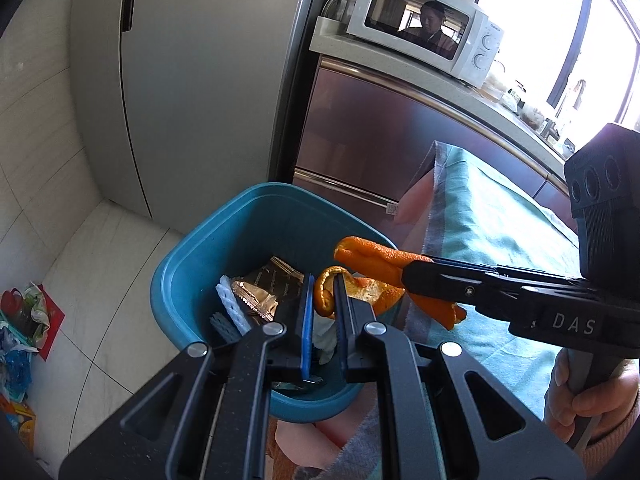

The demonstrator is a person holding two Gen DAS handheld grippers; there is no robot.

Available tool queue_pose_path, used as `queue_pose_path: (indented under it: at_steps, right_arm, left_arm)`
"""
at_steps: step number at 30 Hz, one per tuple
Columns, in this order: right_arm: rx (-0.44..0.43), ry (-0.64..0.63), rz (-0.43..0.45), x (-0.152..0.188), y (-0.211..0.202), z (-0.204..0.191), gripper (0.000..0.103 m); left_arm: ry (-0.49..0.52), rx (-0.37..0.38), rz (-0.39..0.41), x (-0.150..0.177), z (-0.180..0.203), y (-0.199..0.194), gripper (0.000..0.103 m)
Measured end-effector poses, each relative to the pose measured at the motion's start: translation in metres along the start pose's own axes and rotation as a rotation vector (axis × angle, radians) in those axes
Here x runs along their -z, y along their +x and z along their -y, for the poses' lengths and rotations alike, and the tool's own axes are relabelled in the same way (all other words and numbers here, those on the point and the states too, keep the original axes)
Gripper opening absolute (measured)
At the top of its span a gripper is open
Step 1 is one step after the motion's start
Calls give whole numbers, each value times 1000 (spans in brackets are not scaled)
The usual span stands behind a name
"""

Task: Collect trash
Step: 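Open both tools over the teal bin to drop the orange peels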

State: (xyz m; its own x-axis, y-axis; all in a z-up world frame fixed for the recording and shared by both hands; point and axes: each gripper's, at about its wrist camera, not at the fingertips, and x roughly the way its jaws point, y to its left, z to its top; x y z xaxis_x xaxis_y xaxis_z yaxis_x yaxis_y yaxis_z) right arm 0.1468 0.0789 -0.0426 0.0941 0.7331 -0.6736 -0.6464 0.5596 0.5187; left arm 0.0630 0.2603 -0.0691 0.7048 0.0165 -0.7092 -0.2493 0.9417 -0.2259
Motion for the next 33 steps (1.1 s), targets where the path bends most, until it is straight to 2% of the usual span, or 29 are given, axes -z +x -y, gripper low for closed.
queue_pose_path:
  at_steps: [16, 26, 30, 33]
  right_arm:
    - [45, -7, -49, -6, 24, -2, 12]
    - [67, -1, -59, -9, 36, -4, 14]
    - [63, 5, -51, -8, 34, -2, 15]
    - [65, 12, -42, -6, 31, 0, 16]
  left_arm:
    - [-18, -23, -40, 1, -4, 23, 10]
    - [-46, 4, -71, 3, -9, 41, 12]
    - [-60, 27, -85, 4, -10, 47, 27]
    - [-67, 21, -97, 6, -11, 51, 34]
